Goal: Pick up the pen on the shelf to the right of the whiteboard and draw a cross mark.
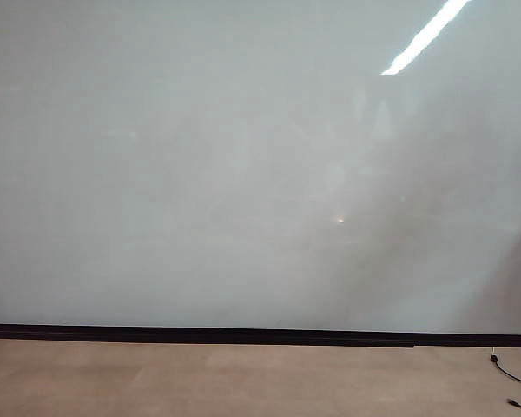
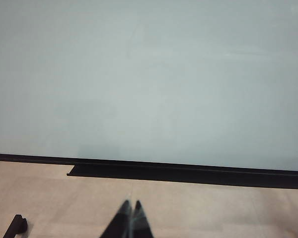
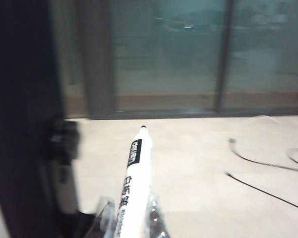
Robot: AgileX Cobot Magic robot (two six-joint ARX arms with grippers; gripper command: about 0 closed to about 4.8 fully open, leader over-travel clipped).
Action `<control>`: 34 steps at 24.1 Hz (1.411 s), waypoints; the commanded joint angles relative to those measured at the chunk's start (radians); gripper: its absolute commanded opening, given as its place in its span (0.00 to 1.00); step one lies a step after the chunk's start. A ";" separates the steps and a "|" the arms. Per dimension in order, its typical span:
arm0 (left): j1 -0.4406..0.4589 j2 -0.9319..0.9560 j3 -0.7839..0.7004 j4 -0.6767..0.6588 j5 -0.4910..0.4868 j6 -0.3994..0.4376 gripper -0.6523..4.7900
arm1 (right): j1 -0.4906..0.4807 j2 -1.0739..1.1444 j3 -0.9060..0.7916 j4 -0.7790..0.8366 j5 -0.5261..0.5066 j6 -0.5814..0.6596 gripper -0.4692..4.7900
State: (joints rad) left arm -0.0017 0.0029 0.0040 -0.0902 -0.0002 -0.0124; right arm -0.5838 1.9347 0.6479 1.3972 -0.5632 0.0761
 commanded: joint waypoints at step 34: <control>0.000 0.000 0.003 0.009 0.003 0.005 0.11 | 1.041 -0.911 -0.529 -0.285 0.580 0.159 0.08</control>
State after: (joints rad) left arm -0.0017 0.0032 0.0040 -0.0902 -0.0002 -0.0120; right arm 0.4568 0.9985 0.1116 1.0069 0.0463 0.2115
